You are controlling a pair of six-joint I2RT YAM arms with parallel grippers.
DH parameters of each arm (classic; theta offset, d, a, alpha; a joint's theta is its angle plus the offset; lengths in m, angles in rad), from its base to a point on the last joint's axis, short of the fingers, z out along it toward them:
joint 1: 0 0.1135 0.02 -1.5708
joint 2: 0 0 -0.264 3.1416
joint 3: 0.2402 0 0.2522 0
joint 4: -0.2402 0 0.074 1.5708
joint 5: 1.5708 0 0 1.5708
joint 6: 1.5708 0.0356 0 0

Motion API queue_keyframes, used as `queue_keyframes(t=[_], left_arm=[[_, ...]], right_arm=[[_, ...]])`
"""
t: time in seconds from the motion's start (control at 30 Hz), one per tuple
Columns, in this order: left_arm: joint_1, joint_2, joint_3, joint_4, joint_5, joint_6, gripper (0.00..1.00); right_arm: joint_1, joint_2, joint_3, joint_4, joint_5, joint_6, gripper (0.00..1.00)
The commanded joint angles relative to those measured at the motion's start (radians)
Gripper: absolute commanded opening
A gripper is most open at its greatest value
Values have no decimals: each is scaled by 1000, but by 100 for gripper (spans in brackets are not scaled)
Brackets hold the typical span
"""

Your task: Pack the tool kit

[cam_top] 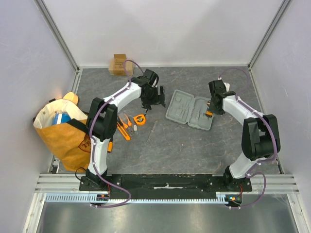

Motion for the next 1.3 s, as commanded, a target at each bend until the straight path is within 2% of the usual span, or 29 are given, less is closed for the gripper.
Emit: queue_keyframes(t=[0.0, 0.03, 0.1, 0.17, 0.27, 0.4, 0.5, 0.73, 0.83, 1.03, 1.27], left_arm=[[26, -105, -12, -23, -80, 65, 93], [35, -117, -18, -34, -90, 70, 93], [51, -151, -41, -43, -108, 75, 93], [69, -194, -79, -45, -133, 78, 93], [98, -261, -148, -45, -177, 72, 92], [153, -334, -266, -43, -264, 21, 90], [215, -366, -344, -22, -266, -20, 86], [289, -432, -438, 32, -260, -59, 78], [305, -437, -453, 37, -271, -63, 72], [328, -436, -470, 23, -372, -31, 66], [350, -378, -472, 41, -314, -16, 58]], right_arm=[[-3, 17, 90, 64, 73, -38, 52], [-5, 11, 105, 62, 64, -30, 66], [-3, -7, 127, 64, 40, -13, 79], [-2, -24, 142, 62, 24, -1, 85], [8, -47, 159, 68, -29, -7, 85], [47, -32, 142, 116, -187, -18, 79], [139, 17, 153, 137, -206, -21, 74], [256, 145, 196, 188, -286, 31, 36], [282, 198, 208, 185, -321, 22, 24], [311, 197, 152, 169, -358, 1, 21], [313, 177, 53, 119, -352, -24, 20]])
